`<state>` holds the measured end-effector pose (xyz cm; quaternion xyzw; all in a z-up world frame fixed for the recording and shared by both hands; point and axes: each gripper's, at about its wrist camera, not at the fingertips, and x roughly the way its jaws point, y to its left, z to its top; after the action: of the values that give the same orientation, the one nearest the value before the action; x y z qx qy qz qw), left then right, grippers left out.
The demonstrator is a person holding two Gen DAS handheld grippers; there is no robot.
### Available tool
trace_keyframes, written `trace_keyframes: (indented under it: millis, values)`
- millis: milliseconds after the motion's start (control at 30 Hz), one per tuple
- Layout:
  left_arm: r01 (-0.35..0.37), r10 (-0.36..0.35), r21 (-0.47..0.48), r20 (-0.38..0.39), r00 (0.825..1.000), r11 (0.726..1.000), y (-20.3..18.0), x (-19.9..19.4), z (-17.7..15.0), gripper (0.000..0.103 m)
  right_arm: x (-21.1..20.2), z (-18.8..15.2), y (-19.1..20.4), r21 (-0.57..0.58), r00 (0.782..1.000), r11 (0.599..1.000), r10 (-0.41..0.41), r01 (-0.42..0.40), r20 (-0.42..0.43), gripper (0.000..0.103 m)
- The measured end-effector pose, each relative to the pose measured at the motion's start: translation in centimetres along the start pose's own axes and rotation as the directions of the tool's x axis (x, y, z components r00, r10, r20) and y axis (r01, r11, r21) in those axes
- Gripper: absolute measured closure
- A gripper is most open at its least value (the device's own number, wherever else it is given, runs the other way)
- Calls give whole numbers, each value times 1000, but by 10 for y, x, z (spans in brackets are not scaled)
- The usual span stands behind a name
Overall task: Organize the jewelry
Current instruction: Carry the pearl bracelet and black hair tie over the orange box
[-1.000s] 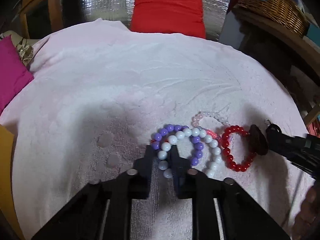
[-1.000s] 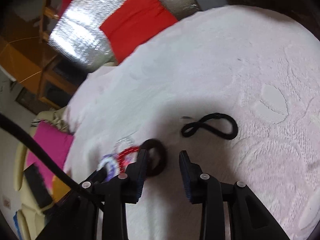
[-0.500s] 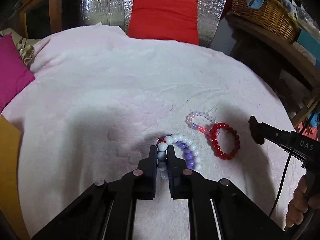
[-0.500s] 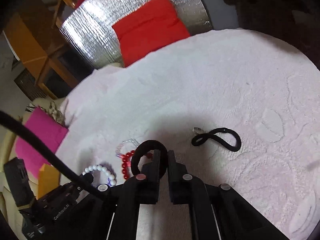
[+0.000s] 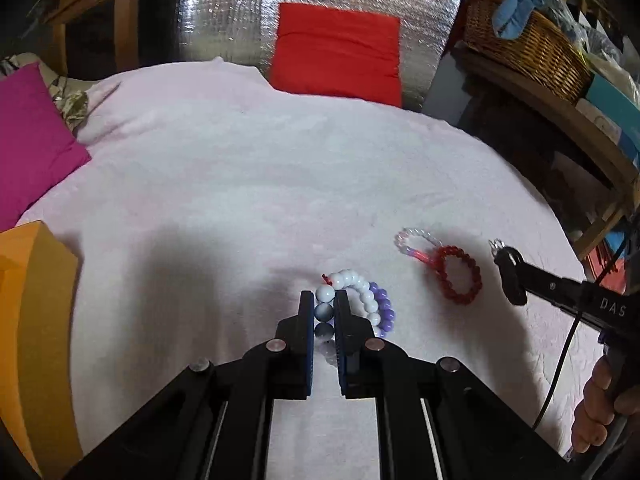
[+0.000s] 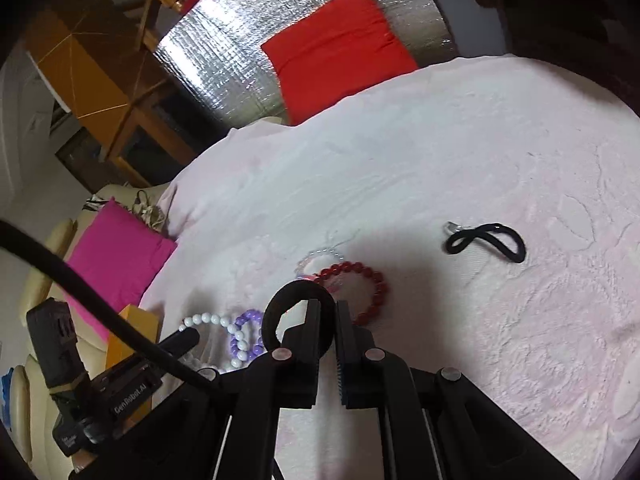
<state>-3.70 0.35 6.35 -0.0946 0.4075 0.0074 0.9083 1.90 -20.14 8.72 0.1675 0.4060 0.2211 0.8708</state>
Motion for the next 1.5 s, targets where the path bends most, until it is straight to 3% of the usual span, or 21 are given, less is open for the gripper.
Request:
trace_keyframes:
  millis: [200,833,1200,1400,1500]
  values:
    - [-41,43,-35,43,998,999,12,-15,2,93,11,-4,13,8,999,999,34,-34,-15,95]
    - [-55,72,-125,134,988,991,40,-67,-3,93,37,-27,82,-110,992,986,122,-124,-24,95]
    - [-117,171,-227,236,957,967,76,-155,-18,93,38,-45,146,-216,974,950,222,-226,-44,95]
    - [-211,297,-324,244,923,922,137,-208,-38,93,45,-71,215,-300,955,906,278,-297,-108,95]
    - [-240,337,-380,210,918,893,170,-214,-52,93,52,-84,256,-347,946,880,287,-323,-152,95]
